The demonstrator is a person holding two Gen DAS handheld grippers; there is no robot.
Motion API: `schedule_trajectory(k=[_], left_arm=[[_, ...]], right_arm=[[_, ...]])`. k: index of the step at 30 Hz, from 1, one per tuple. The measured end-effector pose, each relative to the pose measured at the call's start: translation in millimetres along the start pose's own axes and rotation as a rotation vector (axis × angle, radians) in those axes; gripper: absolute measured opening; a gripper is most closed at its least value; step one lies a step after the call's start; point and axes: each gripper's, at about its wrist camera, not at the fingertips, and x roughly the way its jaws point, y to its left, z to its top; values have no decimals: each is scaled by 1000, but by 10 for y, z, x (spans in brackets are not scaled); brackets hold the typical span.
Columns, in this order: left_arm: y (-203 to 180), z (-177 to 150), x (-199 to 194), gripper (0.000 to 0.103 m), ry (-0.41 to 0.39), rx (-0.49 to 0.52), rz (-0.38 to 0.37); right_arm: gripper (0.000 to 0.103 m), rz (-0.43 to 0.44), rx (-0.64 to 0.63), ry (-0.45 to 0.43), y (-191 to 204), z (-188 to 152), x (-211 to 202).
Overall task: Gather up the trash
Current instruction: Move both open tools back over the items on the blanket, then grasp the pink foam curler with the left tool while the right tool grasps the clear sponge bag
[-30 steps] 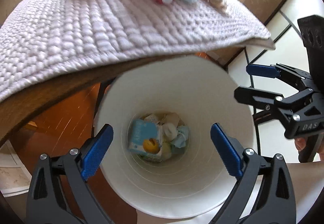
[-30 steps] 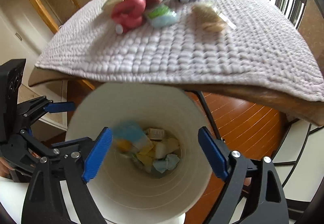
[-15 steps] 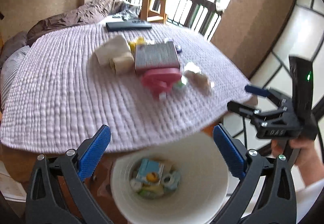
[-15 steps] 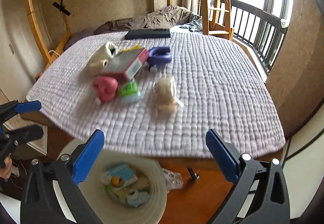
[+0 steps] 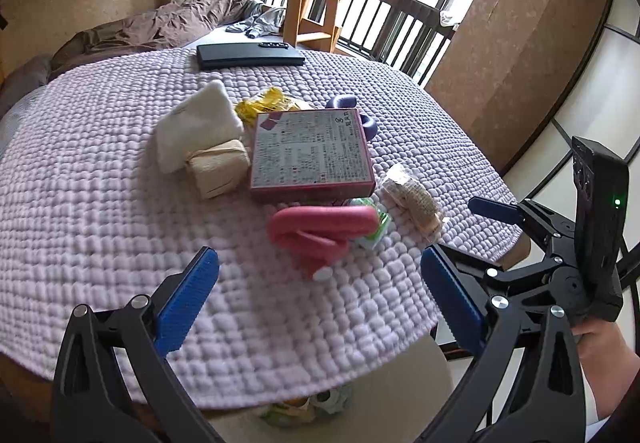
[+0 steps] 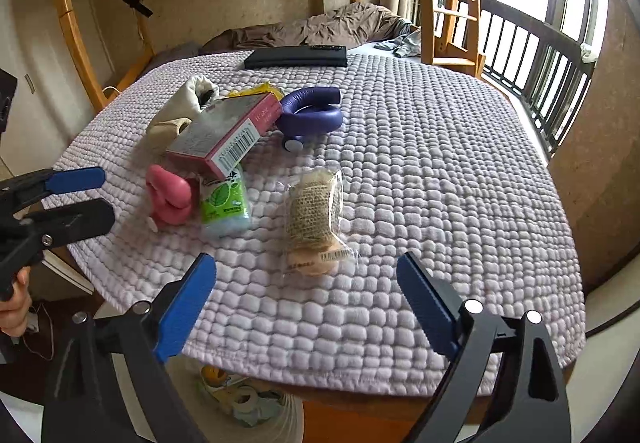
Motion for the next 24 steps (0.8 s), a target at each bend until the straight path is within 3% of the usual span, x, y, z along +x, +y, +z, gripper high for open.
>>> schedule_trajectory(k=[17, 24], left_arm=[[63, 100, 305, 97, 40, -65, 18], [39, 112, 361, 90, 48, -60, 15]], right_arm=[[73, 31, -20, 17, -89, 151, 355], [66, 33, -34, 9, -76, 177, 413]])
